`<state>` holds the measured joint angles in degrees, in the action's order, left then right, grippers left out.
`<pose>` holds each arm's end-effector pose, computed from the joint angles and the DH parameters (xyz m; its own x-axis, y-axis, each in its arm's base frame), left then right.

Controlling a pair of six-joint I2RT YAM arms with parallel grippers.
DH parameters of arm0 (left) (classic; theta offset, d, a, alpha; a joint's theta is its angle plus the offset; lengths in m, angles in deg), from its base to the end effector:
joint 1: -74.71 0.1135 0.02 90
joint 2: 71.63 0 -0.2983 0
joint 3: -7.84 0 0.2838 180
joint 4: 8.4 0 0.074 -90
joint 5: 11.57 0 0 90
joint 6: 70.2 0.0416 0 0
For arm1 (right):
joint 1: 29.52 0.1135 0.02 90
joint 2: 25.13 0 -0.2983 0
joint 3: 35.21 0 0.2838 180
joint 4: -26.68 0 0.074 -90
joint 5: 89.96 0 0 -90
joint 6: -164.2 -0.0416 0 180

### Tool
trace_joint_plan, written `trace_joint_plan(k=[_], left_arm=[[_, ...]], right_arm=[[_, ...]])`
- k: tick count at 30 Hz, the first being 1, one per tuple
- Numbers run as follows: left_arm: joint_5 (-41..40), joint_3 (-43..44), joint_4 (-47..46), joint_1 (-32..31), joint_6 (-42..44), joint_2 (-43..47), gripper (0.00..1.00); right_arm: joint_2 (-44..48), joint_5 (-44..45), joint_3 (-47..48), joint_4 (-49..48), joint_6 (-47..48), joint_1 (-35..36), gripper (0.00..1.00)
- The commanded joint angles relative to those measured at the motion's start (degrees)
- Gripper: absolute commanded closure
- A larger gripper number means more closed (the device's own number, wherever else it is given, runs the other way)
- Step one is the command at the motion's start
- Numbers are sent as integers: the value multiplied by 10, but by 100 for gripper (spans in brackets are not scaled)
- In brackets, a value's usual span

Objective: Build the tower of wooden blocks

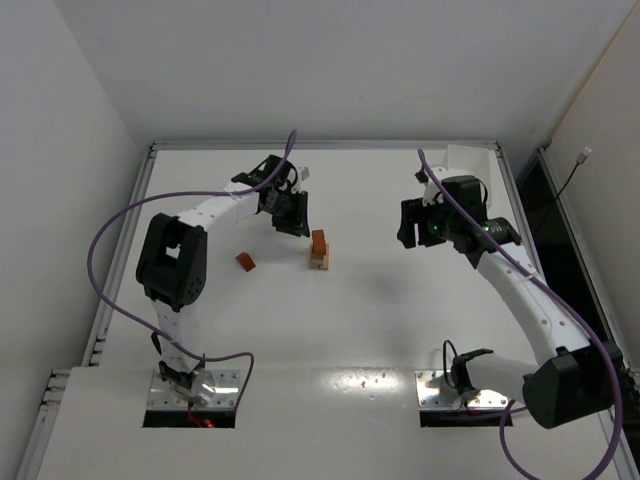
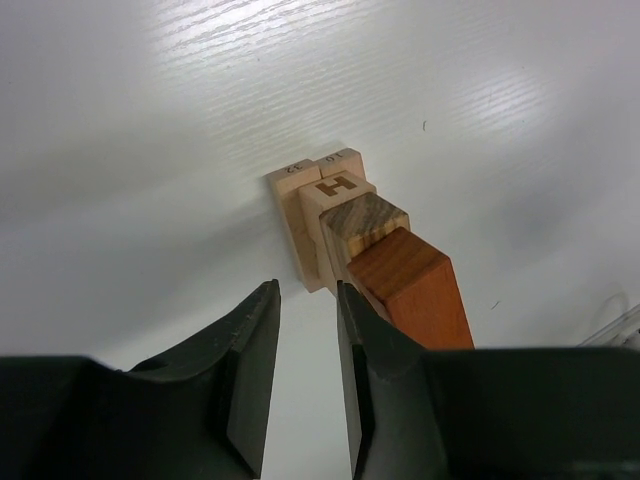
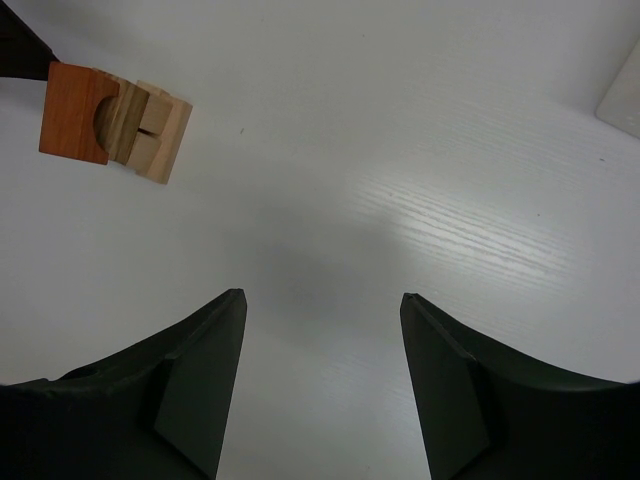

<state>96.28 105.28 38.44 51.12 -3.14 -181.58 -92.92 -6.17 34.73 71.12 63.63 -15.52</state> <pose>0.4135 -0.1945 0.2347 -0.9303 0.0014 -0.3667 0.1754 0.8799 -0.4415 0.2669 0.0712 0.3227 -0.7002 0.0134 -0.7138 -0.1930 0.9591 0.2072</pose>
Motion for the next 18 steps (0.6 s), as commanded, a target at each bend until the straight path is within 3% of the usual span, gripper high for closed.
trace_joint_plan(k=[1,18], left_arm=[[23,23,-9,-2,4,-4,74],[38,23,-14,-8,-2,-10,70]], right_arm=[[13,0,3,-17,-3,-2,40],[13,0,-3,-23,-3,-2,40]])
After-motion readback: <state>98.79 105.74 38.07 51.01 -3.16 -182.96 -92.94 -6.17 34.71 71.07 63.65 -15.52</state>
